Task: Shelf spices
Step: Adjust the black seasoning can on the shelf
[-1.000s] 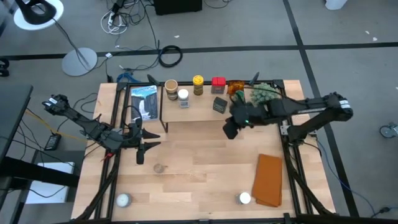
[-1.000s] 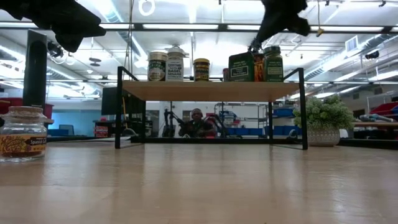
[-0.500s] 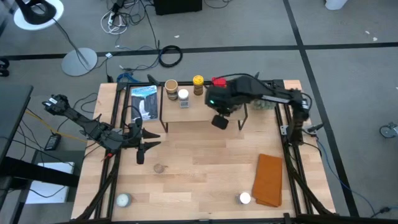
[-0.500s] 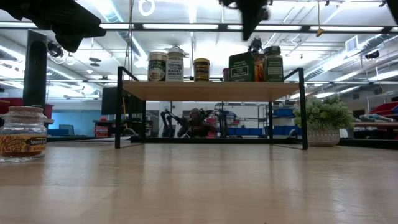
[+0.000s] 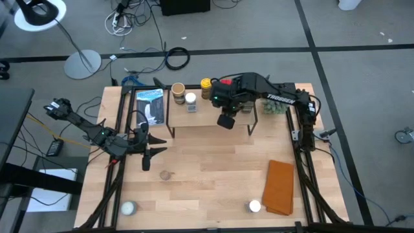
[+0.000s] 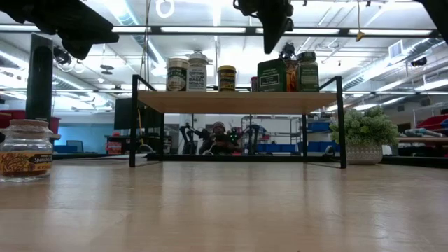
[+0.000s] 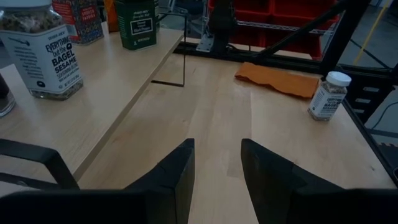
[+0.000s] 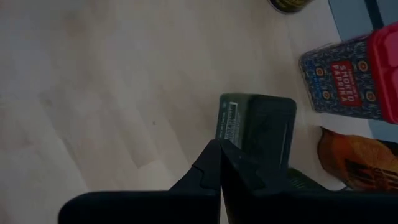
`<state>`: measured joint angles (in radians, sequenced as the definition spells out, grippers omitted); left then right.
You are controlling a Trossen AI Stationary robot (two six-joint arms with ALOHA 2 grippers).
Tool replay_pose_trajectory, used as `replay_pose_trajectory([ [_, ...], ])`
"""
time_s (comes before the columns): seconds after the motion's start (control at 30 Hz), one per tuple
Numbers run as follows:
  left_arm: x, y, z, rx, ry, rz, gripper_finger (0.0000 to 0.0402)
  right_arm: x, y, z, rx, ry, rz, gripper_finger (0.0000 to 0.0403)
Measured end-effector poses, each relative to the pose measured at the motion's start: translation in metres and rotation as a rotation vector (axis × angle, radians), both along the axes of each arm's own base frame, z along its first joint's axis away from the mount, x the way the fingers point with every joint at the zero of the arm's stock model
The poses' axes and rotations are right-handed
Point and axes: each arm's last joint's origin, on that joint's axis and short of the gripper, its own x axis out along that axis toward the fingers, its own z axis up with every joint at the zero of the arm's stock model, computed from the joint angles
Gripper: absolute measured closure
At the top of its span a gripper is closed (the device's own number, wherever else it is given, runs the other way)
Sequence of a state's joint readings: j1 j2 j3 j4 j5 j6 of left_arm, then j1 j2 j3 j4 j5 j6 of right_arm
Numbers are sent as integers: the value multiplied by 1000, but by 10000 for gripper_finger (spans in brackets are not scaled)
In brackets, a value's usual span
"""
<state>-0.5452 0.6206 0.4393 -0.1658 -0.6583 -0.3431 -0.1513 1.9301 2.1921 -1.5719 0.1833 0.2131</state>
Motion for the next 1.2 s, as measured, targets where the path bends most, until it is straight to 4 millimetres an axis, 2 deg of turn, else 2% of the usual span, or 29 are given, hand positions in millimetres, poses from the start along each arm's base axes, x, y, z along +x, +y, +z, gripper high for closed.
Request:
replay_pose_trajectory([
  [0.2, 0, 0, -1, 2, 5, 1, 266, 0, -3, -4, 3, 18, -1, 403],
  [0.33, -1, 0, -2, 10, 19, 1, 266, -5, 5, -7, 2, 37, 18, 403],
  [0.43, -1, 0, -2, 13, 25, 0, 266, -19, 16, -1, -11, 27, 9, 403],
  [0.57, -1, 1, -3, 16, 28, 2, 266, -50, 33, 8, -17, -1, -37, 403],
  [0.7, 0, 1, -1, 11, 11, 10, 266, -67, 42, 7, -4, -35, -76, 403],
  [0.83, 0, 0, 0, 5, 3, 12, 266, -61, 42, 4, -14, -111, -36, 403],
  [1.03, 0, 0, 0, 0, -1, 14, 266, -46, 31, -11, -24, -66, 12, 403],
  [1.2, 0, 0, 0, 2, 1, 14, 266, -38, 21, -15, -46, -74, 12, 403],
])
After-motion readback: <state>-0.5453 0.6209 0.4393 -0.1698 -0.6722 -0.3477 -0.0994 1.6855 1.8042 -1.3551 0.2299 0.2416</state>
